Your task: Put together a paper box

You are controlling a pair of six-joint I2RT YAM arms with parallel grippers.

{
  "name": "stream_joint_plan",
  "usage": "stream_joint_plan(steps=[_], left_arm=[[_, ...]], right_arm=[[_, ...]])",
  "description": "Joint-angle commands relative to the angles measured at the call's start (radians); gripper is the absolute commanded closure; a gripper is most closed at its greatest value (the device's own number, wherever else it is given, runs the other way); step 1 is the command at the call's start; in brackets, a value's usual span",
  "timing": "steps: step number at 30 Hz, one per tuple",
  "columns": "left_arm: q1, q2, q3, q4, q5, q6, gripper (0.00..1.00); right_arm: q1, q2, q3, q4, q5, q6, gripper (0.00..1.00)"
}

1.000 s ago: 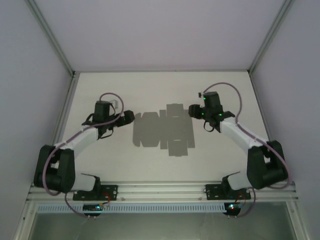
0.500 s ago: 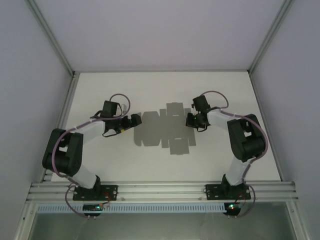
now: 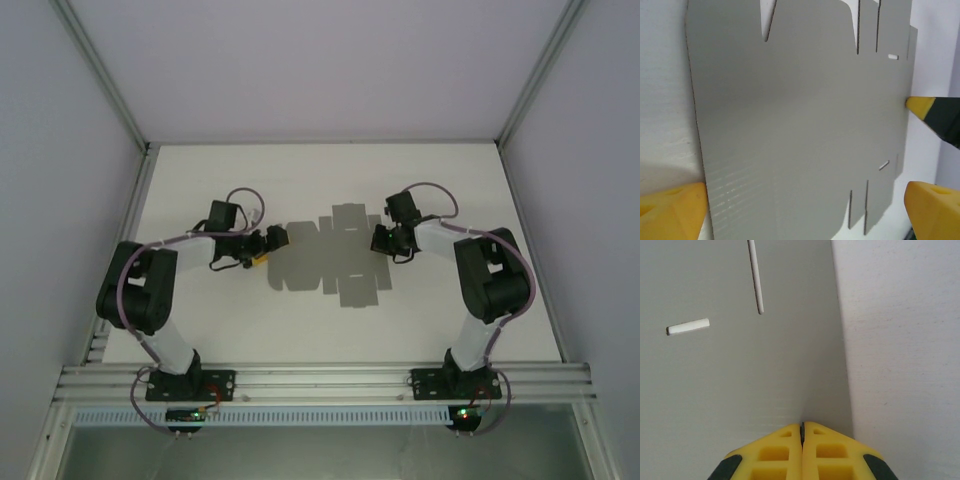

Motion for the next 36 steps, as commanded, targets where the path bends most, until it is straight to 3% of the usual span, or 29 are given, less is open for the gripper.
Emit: stream_joint_plan(steps=[1,12,15,20,22,26,30,32,36], left_arm=[[-0.023,0.05,-0.003,0.154,0.19,-0.067,0.01],[-0.021,-0.011,-0.066,0.648,0.325,-0.366,0.11],[-0.035,-0.029,-0.032,0.528,0.284,-0.305,0.16],[-0.089,-0.065,0.124,0.027,0.075,-0.007,0.29],[-0.102,-0.08,0.16,-0.075,-0.001,0.058,0.36],[-0.103,-0.093,0.16,-0.104,-0.04,0.076,0.55],[-0.103,-0.073,0.133,-0.02,0.004,0.045,0.88],[-0.104,-0.071,0.123,0.02,0.023,0.04,0.99],[-0.099,-0.104,0.11,0.07,0.037,0.051,1.0]], right_arm=[[0.001,0.085,-0.062,-0.12,0.039,0.01,0.97],[0.004,0.089,-0.077,-0.082,-0.001,0.018,0.97],[0.004,0.087,-0.078,-0.079,-0.001,0.017,0.97],[0.015,0.089,-0.08,-0.083,0.012,0.013,0.97],[0.017,0.088,-0.081,-0.08,0.015,0.013,0.97],[0.02,0.078,-0.085,-0.067,0.013,0.005,0.96],[0.025,0.031,-0.092,-0.019,-0.009,-0.029,0.94],[0.026,-0.005,-0.092,-0.006,-0.037,-0.038,0.92],[0.006,-0.119,-0.078,0.003,-0.063,-0.088,0.84]])
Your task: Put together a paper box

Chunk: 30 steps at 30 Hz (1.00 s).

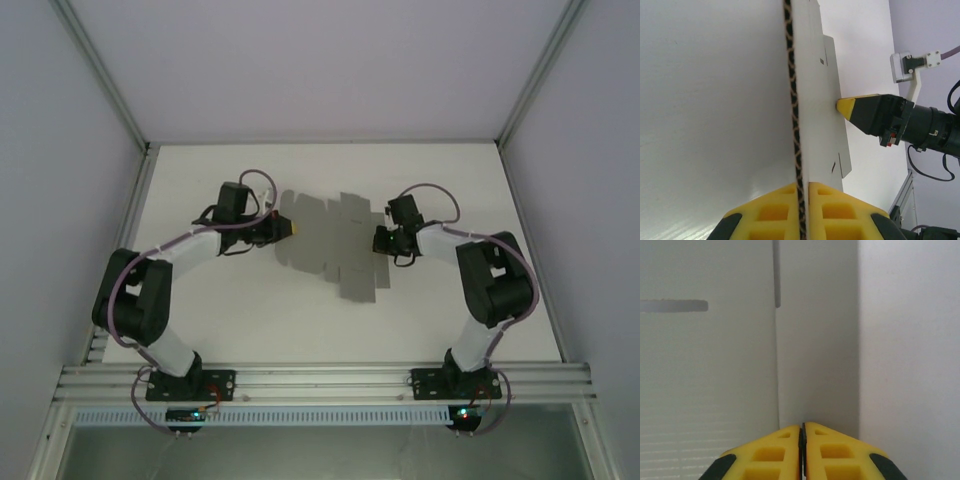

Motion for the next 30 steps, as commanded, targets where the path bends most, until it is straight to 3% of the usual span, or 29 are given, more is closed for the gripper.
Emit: stream_joint_plan(steps=[1,7,10,13,19,30], left_arm=[[0.004,-0.044,-0.012,0.096,0.044,0.038,1.0],[0.084,-0.145,-0.109,0.438,0.253,-0.109,1.0],[0.115,-0.181,-0.135,0.595,0.336,-0.186,1.0],[0.122,-0.223,-0.146,0.71,0.377,-0.254,1.0],[0.119,-0.331,-0.166,0.774,0.356,-0.311,1.0],[0.102,-0.417,-0.185,0.753,0.304,-0.283,1.0]], right_arm=[[-0.01,-0.108,-0.006,-0.091,-0.083,-0.061,0.79],[-0.126,-0.402,-0.037,-0.073,-0.221,-0.121,0.41],[-0.203,-0.545,-0.082,-0.029,-0.356,-0.156,0.15],[-0.268,-0.656,-0.123,-0.009,-0.431,-0.171,0.07],[-0.376,-0.729,-0.166,0.069,-0.655,-0.11,0.12],[-0.344,-0.665,-0.142,0.263,-0.826,-0.026,0.39]])
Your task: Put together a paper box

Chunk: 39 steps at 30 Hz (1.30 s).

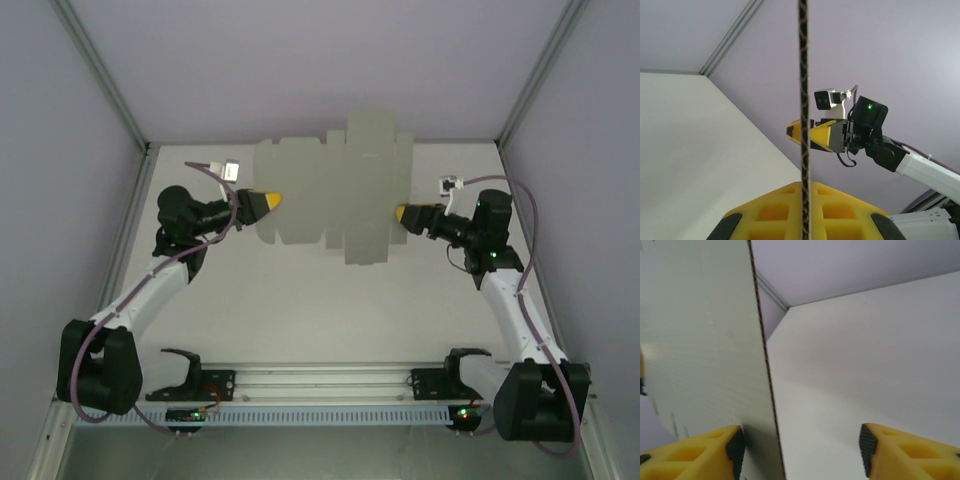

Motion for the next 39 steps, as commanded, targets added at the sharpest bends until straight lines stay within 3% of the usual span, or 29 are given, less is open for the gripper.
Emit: stream_joint_plan(steps=[1,7,14,18,19,22,23,28,32,35,39], left_arm=[[-0.006,-0.021,-0.011,0.032,-0.017,0.008,1.0],[-0.013,-0.028,-0.021,0.051,-0.022,0.008,1.0],[-0.013,-0.041,-0.038,0.021,-0.053,0.034,1.0],[-0.014,-0.047,-0.043,-0.058,-0.108,0.074,1.0],[-0.015,-0.05,-0.048,-0.099,-0.146,0.095,0.87],[-0.016,-0.066,-0.056,-0.307,-0.302,0.184,0.18],[-0.016,-0.078,-0.056,-0.4,-0.365,0.225,0.0],[-0.013,-0.158,-0.053,-0.861,-0.81,0.328,0.0],[-0.012,-0.215,-0.048,-1.078,-1.059,0.32,0.0],[-0.01,-0.233,-0.048,-1.105,-1.086,0.31,0.0],[-0.01,-0.226,-0.032,-1.065,-0.986,0.323,0.0]], right_arm=[[0.009,0.01,0.019,0.095,-0.106,0.038,0.41],[0.019,0.039,0.023,0.145,-0.154,0.058,0.65],[0.026,0.045,0.016,0.228,-0.189,0.094,0.85],[0.061,0.047,0.021,0.207,-0.136,0.091,1.0],[0.08,0.044,0.03,0.16,-0.099,0.064,1.0],[0.129,0.042,0.077,-0.039,0.044,-0.083,1.0],[0.143,0.043,0.091,-0.09,0.091,-0.108,1.0],[0.181,0.077,0.13,-0.285,0.188,-0.212,1.0],[0.205,0.128,0.157,-0.416,0.258,-0.307,1.0],[0.251,0.19,0.187,-0.491,0.374,-0.413,1.0],[0.372,0.292,0.252,-0.514,0.712,-0.614,1.0]])
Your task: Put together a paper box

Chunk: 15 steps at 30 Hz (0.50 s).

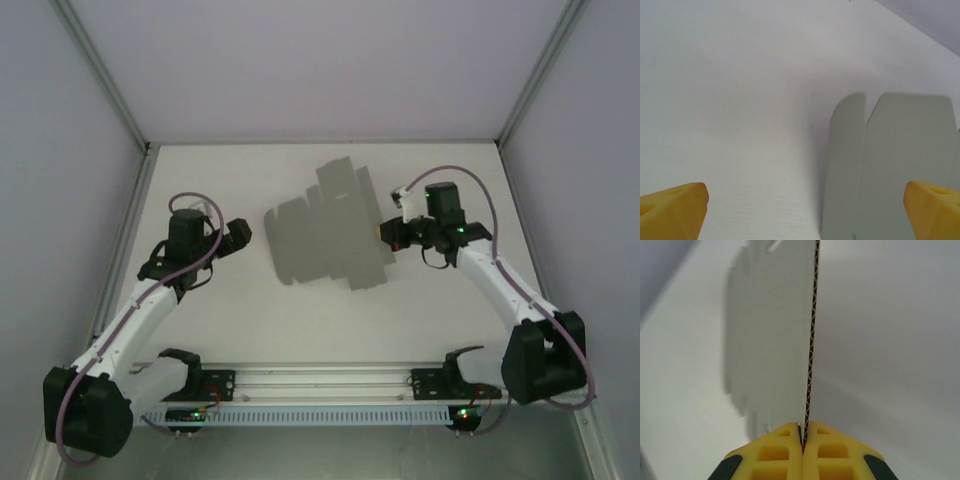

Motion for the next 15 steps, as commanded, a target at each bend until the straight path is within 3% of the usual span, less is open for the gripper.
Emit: stream_joint_plan(steps=[1,3,7,15], left_arm=[[0.003,-0.007,0.028,-0.033,0.018,0.032,0.0],[0.004,0.002,0.041,-0.02,0.056,0.038,0.0],[0.004,0.023,0.058,0.033,0.124,0.043,0.0],[0.007,0.161,0.174,0.121,0.317,0.063,0.0]], right_arm=[[0.101,0.075,0.069,-0.066,0.377,-0.262,1.0],[0.173,0.137,0.08,0.007,0.554,-0.403,1.0],[0.276,0.262,0.092,0.197,0.724,-0.674,1.0],[0.388,0.418,0.031,0.689,0.803,-1.051,1.0]])
